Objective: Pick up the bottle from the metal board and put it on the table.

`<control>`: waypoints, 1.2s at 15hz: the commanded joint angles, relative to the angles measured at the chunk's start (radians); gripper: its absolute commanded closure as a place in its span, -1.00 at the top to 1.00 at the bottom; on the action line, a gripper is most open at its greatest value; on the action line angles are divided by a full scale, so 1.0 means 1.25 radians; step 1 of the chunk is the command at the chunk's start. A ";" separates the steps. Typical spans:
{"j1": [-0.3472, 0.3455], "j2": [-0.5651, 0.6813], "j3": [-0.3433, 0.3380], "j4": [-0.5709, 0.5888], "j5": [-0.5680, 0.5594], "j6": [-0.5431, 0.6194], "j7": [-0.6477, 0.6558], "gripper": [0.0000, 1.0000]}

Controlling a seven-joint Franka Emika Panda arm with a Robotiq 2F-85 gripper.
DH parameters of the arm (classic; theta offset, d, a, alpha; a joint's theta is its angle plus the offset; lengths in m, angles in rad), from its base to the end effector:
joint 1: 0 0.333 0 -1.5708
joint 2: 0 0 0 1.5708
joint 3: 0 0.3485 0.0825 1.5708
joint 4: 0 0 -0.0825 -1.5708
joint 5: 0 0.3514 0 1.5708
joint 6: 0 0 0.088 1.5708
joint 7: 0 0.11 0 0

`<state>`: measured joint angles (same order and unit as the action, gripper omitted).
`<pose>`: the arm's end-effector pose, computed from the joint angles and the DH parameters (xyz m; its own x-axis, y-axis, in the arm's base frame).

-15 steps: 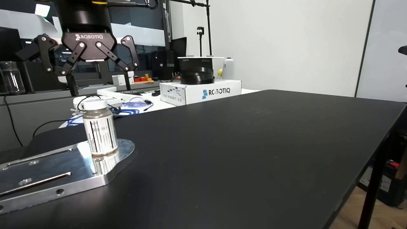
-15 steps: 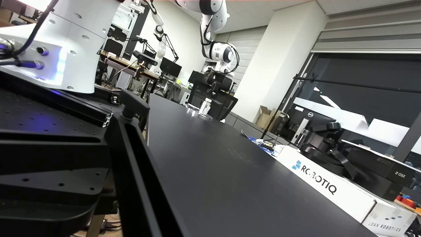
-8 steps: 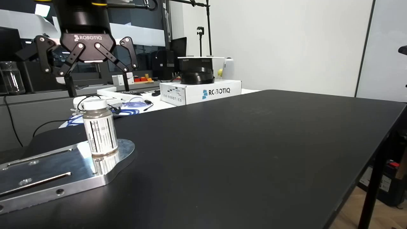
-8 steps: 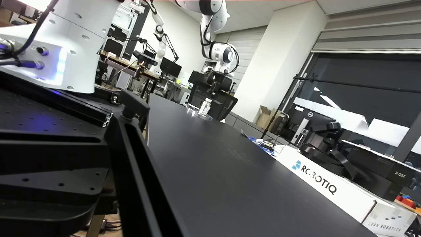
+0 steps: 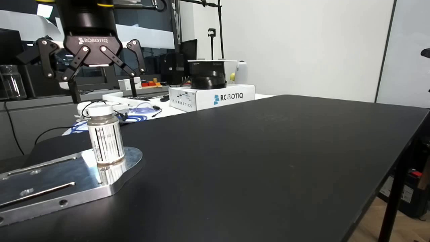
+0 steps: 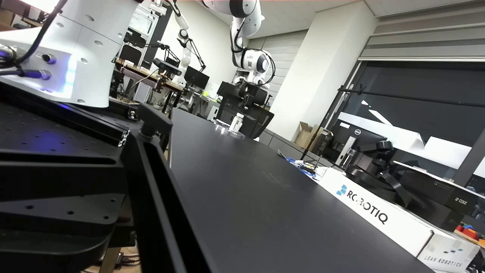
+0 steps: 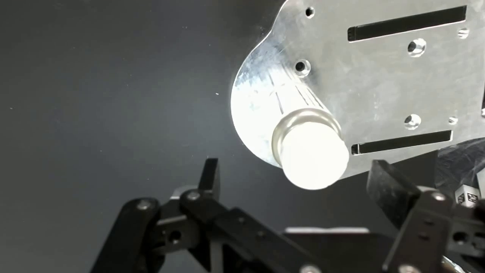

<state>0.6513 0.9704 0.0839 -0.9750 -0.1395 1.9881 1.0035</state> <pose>0.6050 0.4991 0.3052 0.9655 -0.2494 0.0751 -0.2497 -0.9683 -0.0049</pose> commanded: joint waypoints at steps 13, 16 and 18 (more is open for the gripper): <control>0.012 0.041 -0.007 0.006 -0.010 0.083 -0.005 0.19; 0.013 0.041 -0.008 0.004 -0.013 0.089 -0.006 -0.22; 0.013 0.035 -0.005 0.002 -0.011 0.089 -0.010 -0.40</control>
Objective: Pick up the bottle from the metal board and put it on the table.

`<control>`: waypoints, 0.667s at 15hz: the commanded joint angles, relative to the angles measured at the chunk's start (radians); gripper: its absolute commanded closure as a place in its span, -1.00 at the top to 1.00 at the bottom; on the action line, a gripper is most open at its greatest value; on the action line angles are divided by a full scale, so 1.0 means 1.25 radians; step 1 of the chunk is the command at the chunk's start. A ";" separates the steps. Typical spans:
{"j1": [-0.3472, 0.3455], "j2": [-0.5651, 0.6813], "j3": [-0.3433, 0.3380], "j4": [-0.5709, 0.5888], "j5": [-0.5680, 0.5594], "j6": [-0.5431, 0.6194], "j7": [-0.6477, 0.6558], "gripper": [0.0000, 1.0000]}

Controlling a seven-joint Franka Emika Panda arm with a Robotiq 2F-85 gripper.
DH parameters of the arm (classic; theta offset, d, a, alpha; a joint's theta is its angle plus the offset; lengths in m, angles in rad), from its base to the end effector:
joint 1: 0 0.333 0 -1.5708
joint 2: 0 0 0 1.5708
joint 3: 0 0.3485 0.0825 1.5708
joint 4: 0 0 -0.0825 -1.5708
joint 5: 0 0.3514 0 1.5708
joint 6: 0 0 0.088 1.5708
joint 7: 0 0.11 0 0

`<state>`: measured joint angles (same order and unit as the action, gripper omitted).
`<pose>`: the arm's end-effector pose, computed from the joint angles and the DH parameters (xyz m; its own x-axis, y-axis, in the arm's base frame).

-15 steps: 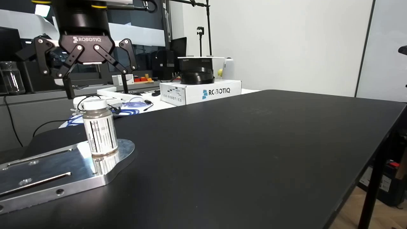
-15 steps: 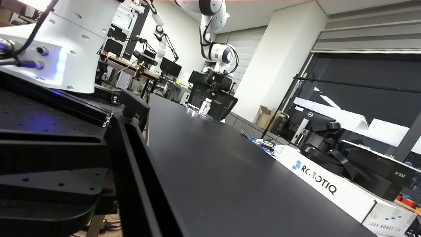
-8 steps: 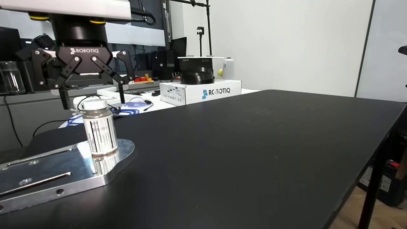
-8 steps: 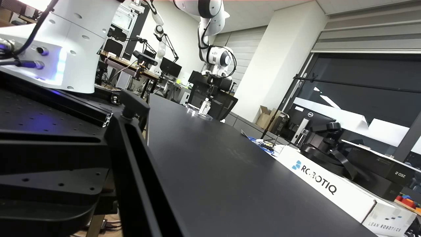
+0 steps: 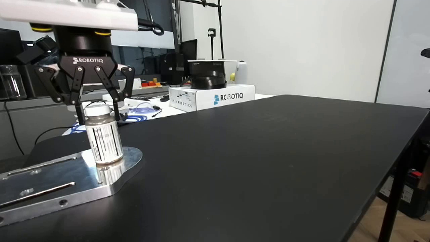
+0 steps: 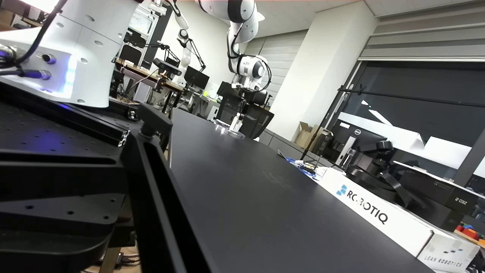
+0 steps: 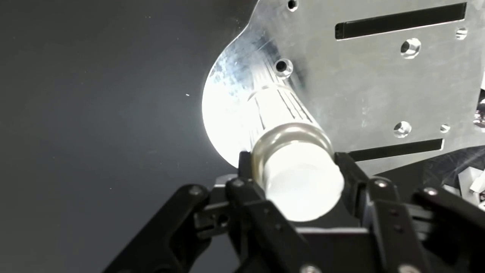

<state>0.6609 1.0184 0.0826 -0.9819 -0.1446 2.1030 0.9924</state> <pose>0.6063 0.5110 0.2752 0.9684 -0.2246 0.1082 -0.2199 -0.9740 -0.0537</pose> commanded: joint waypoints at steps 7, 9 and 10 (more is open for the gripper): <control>-0.003 -0.104 -0.011 -0.091 -0.015 -0.040 -0.007 -0.40; -0.010 -0.150 -0.016 -0.151 -0.020 -0.049 -0.003 -0.40; -0.012 -0.182 -0.023 -0.194 -0.022 -0.050 -0.001 -0.40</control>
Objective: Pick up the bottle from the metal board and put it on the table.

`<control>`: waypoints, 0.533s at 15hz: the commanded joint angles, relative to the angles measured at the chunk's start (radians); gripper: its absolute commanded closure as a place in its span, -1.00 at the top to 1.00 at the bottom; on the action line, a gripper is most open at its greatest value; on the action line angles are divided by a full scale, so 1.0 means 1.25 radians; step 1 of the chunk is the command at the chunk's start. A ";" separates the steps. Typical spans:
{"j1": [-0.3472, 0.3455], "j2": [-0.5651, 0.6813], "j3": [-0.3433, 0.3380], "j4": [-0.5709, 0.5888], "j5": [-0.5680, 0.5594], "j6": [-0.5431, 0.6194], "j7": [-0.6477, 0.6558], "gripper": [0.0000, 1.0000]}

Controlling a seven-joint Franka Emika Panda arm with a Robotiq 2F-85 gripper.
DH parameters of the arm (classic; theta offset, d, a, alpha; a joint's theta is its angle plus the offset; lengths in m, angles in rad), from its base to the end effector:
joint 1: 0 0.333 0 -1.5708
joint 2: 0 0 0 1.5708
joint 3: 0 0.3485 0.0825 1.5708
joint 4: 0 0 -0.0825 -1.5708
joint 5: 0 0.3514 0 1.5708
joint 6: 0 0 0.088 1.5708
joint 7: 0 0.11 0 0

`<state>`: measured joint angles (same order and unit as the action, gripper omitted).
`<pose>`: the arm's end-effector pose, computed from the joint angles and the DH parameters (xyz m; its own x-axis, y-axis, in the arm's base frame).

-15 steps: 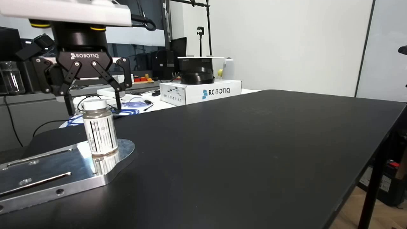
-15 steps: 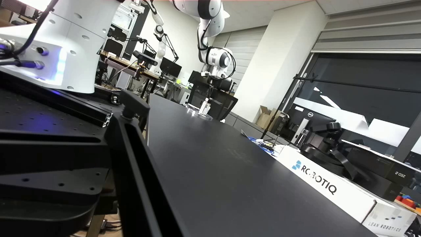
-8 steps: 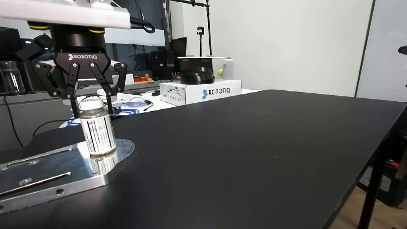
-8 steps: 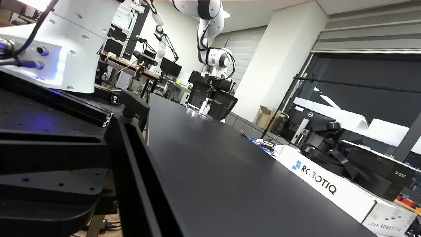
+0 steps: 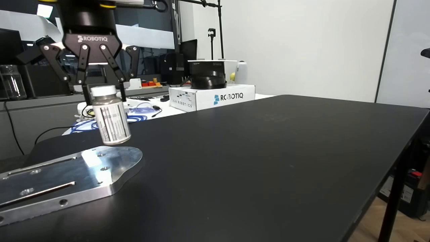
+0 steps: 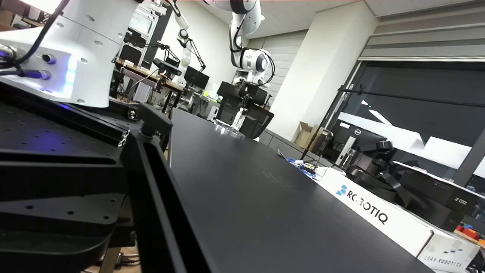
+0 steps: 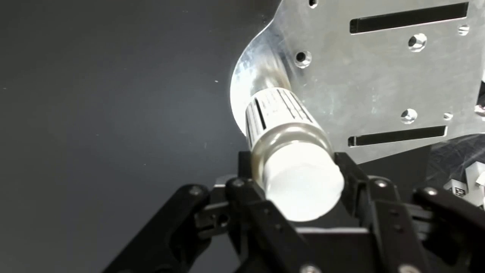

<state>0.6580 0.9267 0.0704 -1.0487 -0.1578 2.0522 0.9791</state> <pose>0.6016 0.4969 0.3120 0.9705 -0.2111 0.1164 -0.2109 -0.9774 -0.0141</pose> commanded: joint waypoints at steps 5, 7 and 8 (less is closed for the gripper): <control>-0.023 -0.255 -0.042 -0.331 -0.019 0.004 0.013 -0.40; -0.028 -0.313 -0.055 -0.406 -0.021 0.022 0.020 -0.40; -0.032 -0.342 -0.060 -0.444 -0.020 0.033 0.022 -0.40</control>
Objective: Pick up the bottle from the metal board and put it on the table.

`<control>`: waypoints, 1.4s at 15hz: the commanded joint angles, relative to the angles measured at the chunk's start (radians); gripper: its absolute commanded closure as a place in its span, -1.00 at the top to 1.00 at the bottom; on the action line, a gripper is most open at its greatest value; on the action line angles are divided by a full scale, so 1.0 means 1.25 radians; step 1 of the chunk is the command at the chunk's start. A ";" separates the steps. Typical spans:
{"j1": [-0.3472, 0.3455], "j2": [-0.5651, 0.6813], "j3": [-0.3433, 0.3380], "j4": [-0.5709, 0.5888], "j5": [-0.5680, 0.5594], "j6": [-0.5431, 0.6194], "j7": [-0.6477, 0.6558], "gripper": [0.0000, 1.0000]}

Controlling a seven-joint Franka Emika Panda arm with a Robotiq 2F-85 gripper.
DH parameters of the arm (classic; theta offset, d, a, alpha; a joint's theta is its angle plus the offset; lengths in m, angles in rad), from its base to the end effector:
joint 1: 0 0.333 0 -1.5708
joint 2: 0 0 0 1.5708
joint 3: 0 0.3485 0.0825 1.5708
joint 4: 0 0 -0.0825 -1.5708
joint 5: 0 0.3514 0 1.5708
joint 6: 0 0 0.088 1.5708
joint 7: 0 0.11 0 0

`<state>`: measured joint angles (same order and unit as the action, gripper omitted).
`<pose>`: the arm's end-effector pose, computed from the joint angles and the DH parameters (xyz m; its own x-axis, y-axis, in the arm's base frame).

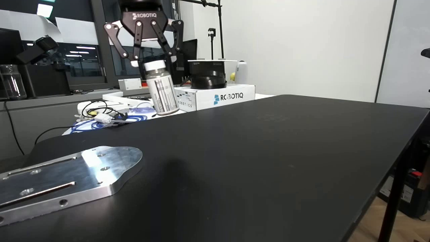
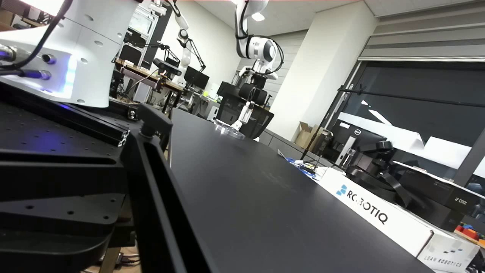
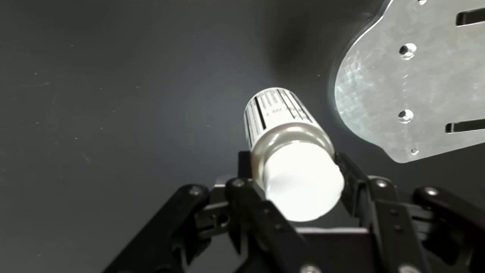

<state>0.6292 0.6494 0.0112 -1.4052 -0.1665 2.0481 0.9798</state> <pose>0.5789 0.4173 0.3603 0.9606 -0.2552 0.1098 -0.2652 -0.9602 0.0876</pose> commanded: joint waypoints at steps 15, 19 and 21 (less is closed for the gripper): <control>-0.127 -0.250 0.057 -0.371 -0.019 0.137 0.011 -0.40; -0.127 -0.287 0.053 -0.469 -0.078 0.259 0.068 -0.40; -0.128 -0.309 0.044 -0.538 -0.124 0.328 0.109 -0.40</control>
<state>0.4801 0.3330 0.0684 -1.9383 -0.2446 2.3506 1.0245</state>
